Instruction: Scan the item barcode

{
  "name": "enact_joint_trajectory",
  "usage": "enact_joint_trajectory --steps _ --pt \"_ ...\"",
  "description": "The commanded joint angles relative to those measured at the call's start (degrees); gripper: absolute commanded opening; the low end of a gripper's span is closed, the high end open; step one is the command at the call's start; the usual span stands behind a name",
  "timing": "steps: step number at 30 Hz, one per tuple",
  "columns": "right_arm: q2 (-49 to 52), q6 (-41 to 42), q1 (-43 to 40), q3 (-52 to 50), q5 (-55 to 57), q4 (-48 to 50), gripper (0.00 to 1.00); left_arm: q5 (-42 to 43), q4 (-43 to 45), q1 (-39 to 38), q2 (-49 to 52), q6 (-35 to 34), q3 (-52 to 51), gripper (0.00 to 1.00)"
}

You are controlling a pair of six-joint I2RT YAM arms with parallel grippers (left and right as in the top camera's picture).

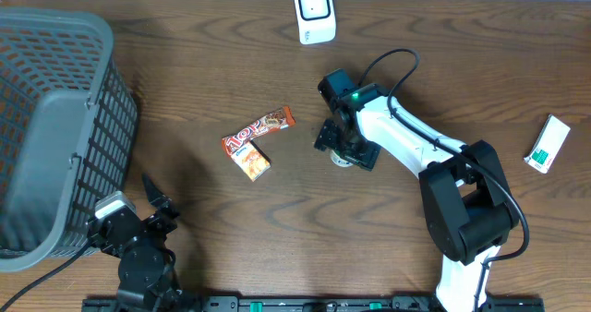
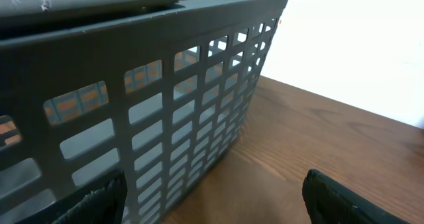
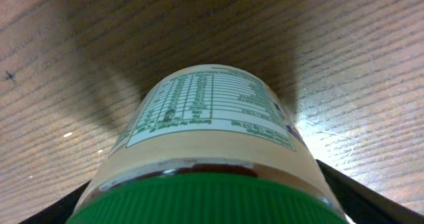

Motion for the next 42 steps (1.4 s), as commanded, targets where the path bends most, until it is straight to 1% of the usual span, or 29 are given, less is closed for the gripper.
enact_joint_trajectory --steps 1,3,6,8,9,12,14,16,19,22,23,26,29,30,34,37,40,42 --pt "0.90 -0.63 0.46 -0.37 0.33 0.09 0.80 -0.72 0.02 0.09 -0.04 -0.31 0.20 0.85" --pt "0.90 -0.63 0.46 -0.37 0.31 0.48 0.78 -0.74 0.02 0.09 -0.04 -0.33 0.20 0.85" --pt "0.90 -0.68 0.46 -0.37 0.33 1.20 0.77 -0.72 0.02 0.09 -0.04 -0.31 0.20 0.85" --pt "0.90 -2.12 0.46 -0.37 0.33 1.95 0.76 -0.72 0.02 0.09 -0.04 -0.31 0.20 0.85" --pt "0.90 -3.15 0.46 -0.37 0.33 2.19 0.77 -0.72 0.02 0.09 -0.04 -0.31 0.20 0.85" --pt "0.90 -4.24 0.46 -0.37 0.31 2.21 0.84 -0.72 0.02 0.09 -0.04 -0.31 0.20 0.85" --pt "0.90 -8.26 0.46 -0.37 0.33 3.13 0.86 -0.72 0.02 0.09 -0.04 -0.33 0.20 0.85" --pt "0.90 -14.53 0.46 -0.37 0.35 3.93 0.86 -0.74 0.02 0.09 -0.04 -0.31 0.20 0.85" --pt "0.90 -22.67 0.46 -0.37 0.35 3.52 0.85 -0.74 0.02 0.09 -0.04 -0.31 0.20 0.85" --pt "0.90 -28.87 0.48 -0.37 1.95 2.45 0.86 -0.74 0.02 0.09 -0.04 -0.31 0.20 0.85" --pt "0.90 -30.12 0.46 -0.37 2.86 2.03 0.88 -0.74 0.02 0.09 -0.04 -0.31 0.20 0.85" --pt "0.87 -32.28 0.46 -0.28 3.78 1.03 0.97 -0.74 0.02 0.09 -0.04 -0.33 0.20 0.85" --pt "0.87 -31.87 0.46 0.66 3.72 -0.50 0.99 -0.74 0.02 0.09 -0.04 -0.31 0.20 0.85" --pt "0.87 -30.42 0.46 1.27 3.72 -1.49 0.99 -0.72 0.02 0.09 -0.04 -0.31 0.20 0.85" --pt "0.87 -21.66 0.46 4.07 1.31 -5.44 0.99 -0.74 0.02 0.09 -0.04 -0.31 0.20 0.85" --pt "0.87 -14.38 0.46 4.76 -1.57 -6.23 0.99 -0.72 0.02 0.09 -0.04 -0.31 0.20 0.85" --pt "0.90 -9.07 0.46 4.76 -1.97 -6.05 0.99 -0.72 0.02 0.09 -0.04 -0.31 0.20 0.85" --pt "0.90 -7.56 0.46 4.76 -1.99 -5.20 0.99 -0.74 0.02 0.09 -0.04 -0.31 0.20 0.85"
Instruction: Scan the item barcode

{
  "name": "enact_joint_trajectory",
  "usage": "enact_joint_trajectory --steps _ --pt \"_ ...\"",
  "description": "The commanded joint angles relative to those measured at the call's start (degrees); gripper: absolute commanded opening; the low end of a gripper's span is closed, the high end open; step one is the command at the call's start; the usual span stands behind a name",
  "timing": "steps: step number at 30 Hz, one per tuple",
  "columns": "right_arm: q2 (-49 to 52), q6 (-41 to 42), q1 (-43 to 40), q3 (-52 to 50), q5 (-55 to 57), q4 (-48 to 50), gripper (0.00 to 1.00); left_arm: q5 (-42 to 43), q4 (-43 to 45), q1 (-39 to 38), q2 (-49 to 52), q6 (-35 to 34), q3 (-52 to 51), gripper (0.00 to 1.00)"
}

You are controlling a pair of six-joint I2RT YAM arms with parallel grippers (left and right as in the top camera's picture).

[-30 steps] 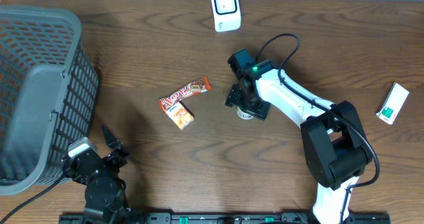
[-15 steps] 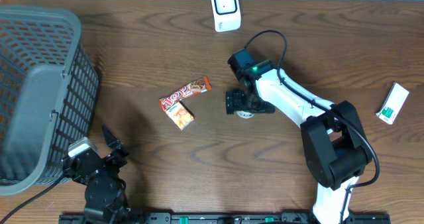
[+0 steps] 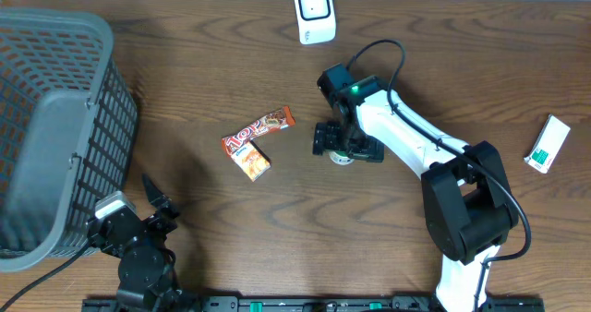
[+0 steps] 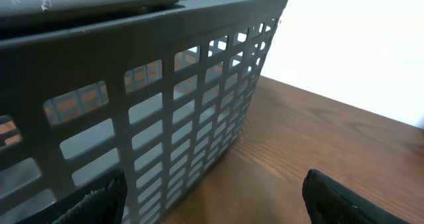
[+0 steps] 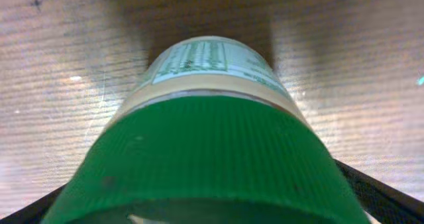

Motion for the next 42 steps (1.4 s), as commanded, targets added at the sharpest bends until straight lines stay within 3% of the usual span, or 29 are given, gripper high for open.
enact_joint_trajectory --steps 1,12,23,30,42 --pt "0.72 7.28 0.46 0.92 -1.07 1.44 0.99 -0.74 0.00 0.09 -0.04 -0.33 0.20 0.85" --pt "2.71 10.78 -0.81 0.70 1.77 4.50 0.96 -0.74 0.00 0.09 -0.04 -0.31 0.20 0.85" --pt "4.35 11.50 -0.96 0.70 1.60 4.57 0.63 -0.74 0.00 0.09 -0.04 -0.33 0.20 0.85" --pt "3.85 8.35 -1.44 1.16 0.26 2.49 0.50 -0.74 0.00 0.09 -0.04 -0.31 0.20 0.85" --pt "3.58 -9.07 -3.50 5.92 -20.90 -4.17 0.51 -0.74 0.00 0.09 -0.04 -0.33 0.20 0.85"
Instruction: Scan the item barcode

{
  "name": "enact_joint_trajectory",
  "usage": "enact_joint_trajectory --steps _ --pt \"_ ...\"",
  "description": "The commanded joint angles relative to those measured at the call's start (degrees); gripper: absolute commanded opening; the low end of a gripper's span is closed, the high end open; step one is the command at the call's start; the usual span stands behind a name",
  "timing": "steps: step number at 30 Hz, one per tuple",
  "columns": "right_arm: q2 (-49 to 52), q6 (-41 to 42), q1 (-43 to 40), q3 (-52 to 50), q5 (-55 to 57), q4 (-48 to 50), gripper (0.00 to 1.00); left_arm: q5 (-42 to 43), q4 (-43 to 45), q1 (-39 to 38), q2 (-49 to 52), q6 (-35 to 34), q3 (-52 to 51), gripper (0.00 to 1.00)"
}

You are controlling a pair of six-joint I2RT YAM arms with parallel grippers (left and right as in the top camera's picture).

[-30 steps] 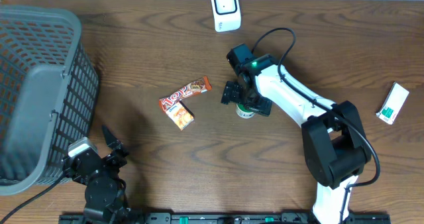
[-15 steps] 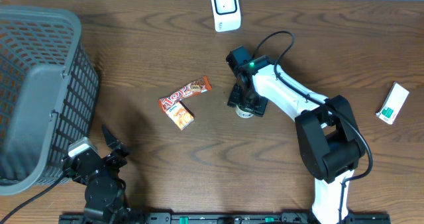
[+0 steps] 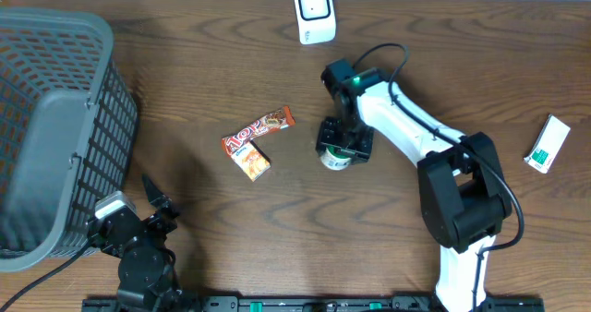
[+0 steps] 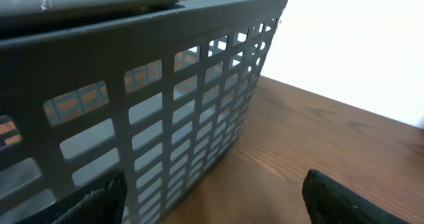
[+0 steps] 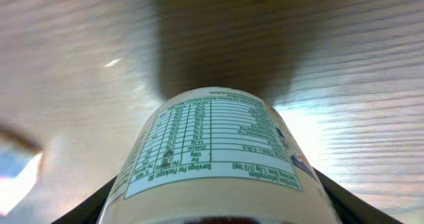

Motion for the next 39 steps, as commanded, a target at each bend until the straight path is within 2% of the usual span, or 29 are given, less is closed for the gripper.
enact_joint_trajectory --steps 1,10,18,39 --pt "0.07 -10.10 -1.92 1.60 -11.19 -1.64 0.53 -0.74 0.00 0.09 -0.04 -0.31 0.20 0.85" --pt "0.07 -16.44 -6.21 1.60 -12.26 -7.91 0.53 -0.74 0.00 0.09 -0.04 -0.31 0.20 0.85" --pt "0.07 -21.84 -7.69 1.60 -15.37 -8.87 0.53 -0.72 0.00 0.09 -0.04 -0.33 0.20 0.85" --pt "0.07 -23.63 -7.69 1.62 -19.93 -11.10 0.52 -0.72 0.00 0.09 -0.04 -0.31 0.20 0.85"
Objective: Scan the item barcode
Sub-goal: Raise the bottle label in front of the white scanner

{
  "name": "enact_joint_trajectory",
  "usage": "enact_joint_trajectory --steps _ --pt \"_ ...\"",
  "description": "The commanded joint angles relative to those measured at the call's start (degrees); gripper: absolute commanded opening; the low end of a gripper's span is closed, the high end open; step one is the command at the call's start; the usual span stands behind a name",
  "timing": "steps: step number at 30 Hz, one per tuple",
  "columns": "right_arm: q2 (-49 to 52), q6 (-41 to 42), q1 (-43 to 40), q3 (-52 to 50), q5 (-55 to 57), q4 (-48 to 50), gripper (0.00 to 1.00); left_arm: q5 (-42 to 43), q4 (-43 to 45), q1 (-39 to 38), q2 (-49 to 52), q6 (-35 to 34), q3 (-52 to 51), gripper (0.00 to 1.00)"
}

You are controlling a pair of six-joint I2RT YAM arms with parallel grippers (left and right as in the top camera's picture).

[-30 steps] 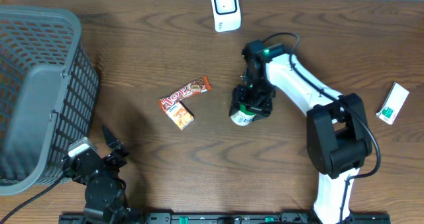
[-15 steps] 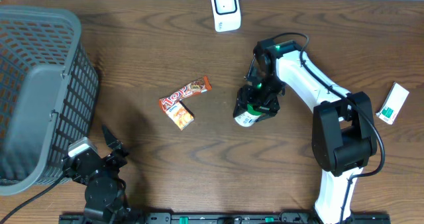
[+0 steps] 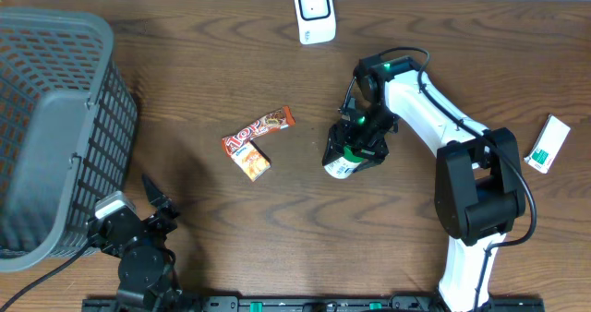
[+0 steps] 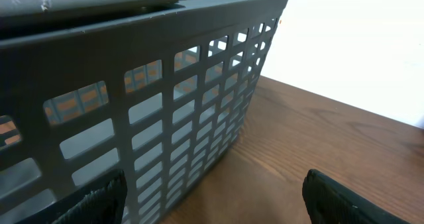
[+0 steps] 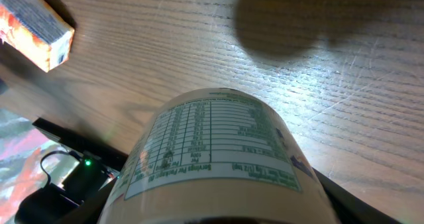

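My right gripper (image 3: 355,144) is shut on a jar (image 3: 342,162) with a cream label and a green lid. It holds the jar tilted above the middle of the table, base toward the front left. In the right wrist view the jar (image 5: 218,144) fills the frame, its nutrition table facing the camera, and my right gripper (image 5: 215,207) clasps it near the lid. No barcode shows. The white scanner (image 3: 314,13) stands at the far edge. My left gripper (image 3: 152,201) rests open at the front left; in its own view my left gripper (image 4: 212,201) holds nothing.
A grey slatted basket (image 3: 51,118) takes up the left side, close to the basket wall (image 4: 132,105) in the left wrist view. A snack bar (image 3: 260,127) and a small orange box (image 3: 251,162) lie left of the jar. A white and green carton (image 3: 547,144) lies far right.
The right wrist has shifted to the right and the jar is now held higher and tilted. The orange box and the table's front edge have come into the right wrist view. The left arm is unchanged.
The right gripper was around the jar on the table at centre. It then stood more over the lid, and later held the jar with the label toward its camera. Now the jar is tilted clear of the table. The left arm stayed still beside the basket.
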Motion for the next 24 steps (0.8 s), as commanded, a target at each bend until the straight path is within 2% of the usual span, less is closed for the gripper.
enact_joint_trajectory --steps 1,14,19,24 --pt "0.04 -1.14 -0.46 1.18 -3.04 -0.24 0.52 -0.74 0.02 0.09 -0.04 -0.31 0.20 0.85" --pt "0.04 -2.73 -0.46 1.16 -4.42 0.52 0.53 -0.74 0.02 0.09 -0.04 -0.33 0.20 0.85" --pt "0.04 -2.16 -0.44 1.88 -4.42 10.19 0.53 -0.74 0.00 0.09 -0.04 -0.31 0.20 0.85" --pt "0.04 -1.01 -0.46 8.44 -2.23 16.41 0.54 -0.74 0.02 0.09 -0.04 -0.31 0.20 0.85"
